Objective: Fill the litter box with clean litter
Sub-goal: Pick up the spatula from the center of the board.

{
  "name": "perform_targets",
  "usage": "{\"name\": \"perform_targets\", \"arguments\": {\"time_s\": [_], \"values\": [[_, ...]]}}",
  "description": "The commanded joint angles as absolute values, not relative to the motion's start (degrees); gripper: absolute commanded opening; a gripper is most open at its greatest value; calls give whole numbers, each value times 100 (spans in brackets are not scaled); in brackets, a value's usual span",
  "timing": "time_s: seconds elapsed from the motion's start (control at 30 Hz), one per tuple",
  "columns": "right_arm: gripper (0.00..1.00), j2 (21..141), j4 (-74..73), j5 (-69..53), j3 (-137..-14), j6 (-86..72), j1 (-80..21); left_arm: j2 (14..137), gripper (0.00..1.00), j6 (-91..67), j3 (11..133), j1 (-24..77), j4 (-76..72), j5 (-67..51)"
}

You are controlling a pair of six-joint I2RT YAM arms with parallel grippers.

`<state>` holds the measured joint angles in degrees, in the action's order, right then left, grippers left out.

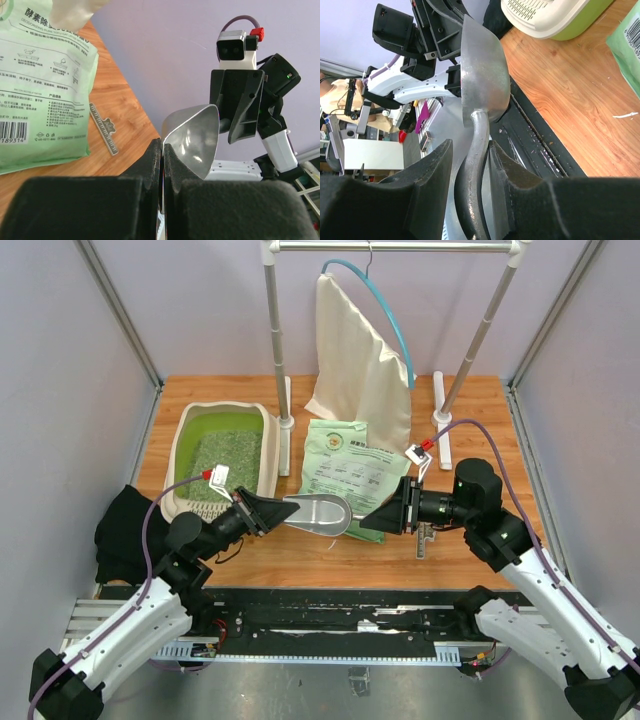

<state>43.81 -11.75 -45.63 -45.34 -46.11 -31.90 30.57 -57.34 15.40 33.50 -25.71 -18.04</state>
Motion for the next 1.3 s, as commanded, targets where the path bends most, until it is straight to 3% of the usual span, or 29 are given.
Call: {"name": "perform_targets", "arguments": {"time_s": [0.0,0.33,0.7,1.13,1.27], "values": [[36,4352,-888,-4775,-4512,-4606,-3246,2989,0,-5747,1659,3340,-2840,-1725],[33,4285,-1131,-4277,-4650,-4254,-3387,2954,1,-5844,1633,3343,-2791,-1596],[38,4458,-1241,-4155,-4839,-4054,-3551,2857,0,-6050,1480,3341,-3033,-1529],[27,4460,-1310,-4056,-4986,-4113,-3551,3030,1,-6025,1610,3345,-3044,-1638],[32,4422,-1207,-4104,-4899,-4207,-3551,3047,1,-6031,1605,3341,-3089,-1613]]}}
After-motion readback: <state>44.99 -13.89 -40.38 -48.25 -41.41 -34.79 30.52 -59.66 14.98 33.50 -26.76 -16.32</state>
